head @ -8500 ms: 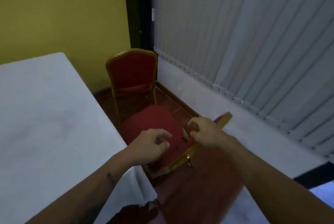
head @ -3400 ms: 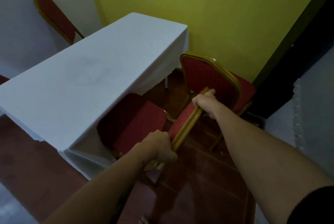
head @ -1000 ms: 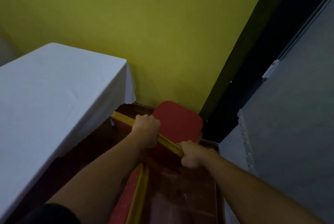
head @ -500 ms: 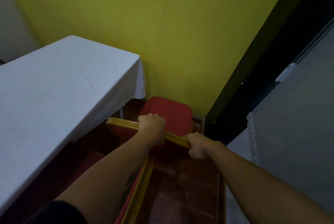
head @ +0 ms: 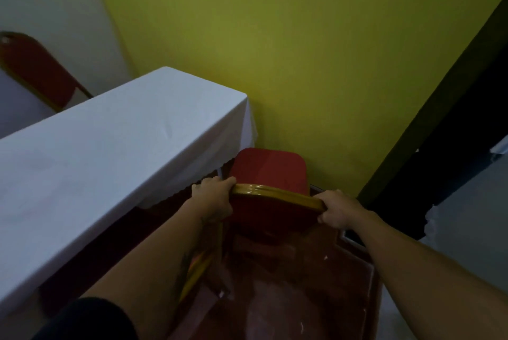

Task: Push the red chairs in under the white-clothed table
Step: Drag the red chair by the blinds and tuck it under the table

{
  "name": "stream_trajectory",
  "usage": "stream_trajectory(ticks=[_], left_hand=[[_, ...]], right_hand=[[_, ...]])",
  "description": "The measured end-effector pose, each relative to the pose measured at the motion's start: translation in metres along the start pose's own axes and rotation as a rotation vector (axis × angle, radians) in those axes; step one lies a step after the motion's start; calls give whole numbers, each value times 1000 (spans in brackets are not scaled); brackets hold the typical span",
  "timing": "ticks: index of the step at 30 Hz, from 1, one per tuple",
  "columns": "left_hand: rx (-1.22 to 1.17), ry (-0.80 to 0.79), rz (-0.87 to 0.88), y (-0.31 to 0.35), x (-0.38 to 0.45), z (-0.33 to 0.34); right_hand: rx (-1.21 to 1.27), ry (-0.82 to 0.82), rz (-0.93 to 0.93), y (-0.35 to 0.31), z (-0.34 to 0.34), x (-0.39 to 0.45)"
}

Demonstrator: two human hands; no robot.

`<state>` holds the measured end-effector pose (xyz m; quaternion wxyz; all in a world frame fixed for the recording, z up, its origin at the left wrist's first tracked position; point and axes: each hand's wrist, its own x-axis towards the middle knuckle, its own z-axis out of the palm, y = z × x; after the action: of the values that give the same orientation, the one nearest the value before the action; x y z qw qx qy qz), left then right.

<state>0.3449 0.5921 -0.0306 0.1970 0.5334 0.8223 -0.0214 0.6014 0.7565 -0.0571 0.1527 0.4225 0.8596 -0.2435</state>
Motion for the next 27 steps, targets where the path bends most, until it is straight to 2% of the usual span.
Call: stream_trajectory(ticks=[4,8,11,14,16,18,22,23,27], left_hand=[[112,-56,-32,41,17,15],[244,-10,3,79,25,24],[292,31,42,98,24,36],[251,21,90,102,25,37],[221,-35,112,95,29,30],[204,-84,90,88,31,27],[39,-146,75,84,21,33],[35,-172,96,86,14,32],[74,-198,179,92,-13,38]], right_hand=[[214,64,98,48,-1,12],[560,248,289,81,7,13],[1018,312,481,96,25,11],[1491,433,569,95,33,5],[1786,478,581,79,30,-8],[2012,446,551,57,25,-20],[2065,203,455,3,24,-35],[2047,197,464,-9,26,-36],[1870,446,614,-29,35,-45]])
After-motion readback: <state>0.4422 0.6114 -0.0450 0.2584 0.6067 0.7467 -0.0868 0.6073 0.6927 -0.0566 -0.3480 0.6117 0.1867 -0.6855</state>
